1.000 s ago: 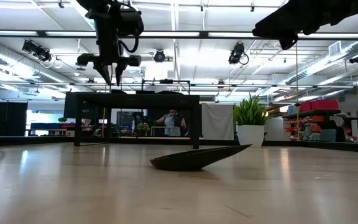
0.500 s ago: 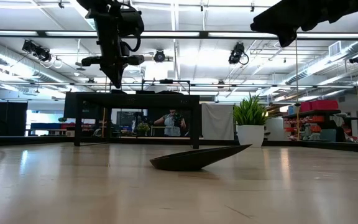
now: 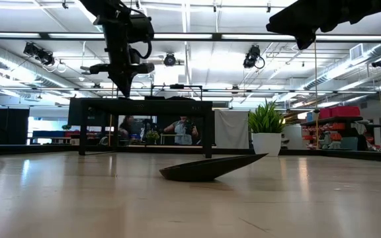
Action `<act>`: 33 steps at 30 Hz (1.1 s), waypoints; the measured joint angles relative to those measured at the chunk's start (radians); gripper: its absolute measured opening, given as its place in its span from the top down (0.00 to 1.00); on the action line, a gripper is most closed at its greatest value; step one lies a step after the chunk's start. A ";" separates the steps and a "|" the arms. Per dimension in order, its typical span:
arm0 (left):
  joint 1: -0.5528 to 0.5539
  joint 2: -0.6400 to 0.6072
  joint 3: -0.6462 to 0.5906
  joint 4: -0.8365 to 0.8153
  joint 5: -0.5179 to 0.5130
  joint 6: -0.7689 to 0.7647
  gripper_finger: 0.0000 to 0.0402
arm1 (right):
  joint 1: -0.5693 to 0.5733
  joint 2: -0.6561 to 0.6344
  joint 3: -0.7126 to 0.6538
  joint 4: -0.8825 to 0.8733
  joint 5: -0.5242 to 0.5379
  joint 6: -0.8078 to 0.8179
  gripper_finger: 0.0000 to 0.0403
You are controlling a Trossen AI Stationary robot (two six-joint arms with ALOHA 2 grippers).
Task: Pick & Place Mini shaped plates
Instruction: Stack the black drop-shaped plate on top of the drop-shaped plate on the shelf
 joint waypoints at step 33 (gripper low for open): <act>-0.909 -0.060 -0.339 0.765 -0.112 0.196 0.97 | -0.003 0.001 0.000 -0.047 0.003 -0.050 0.79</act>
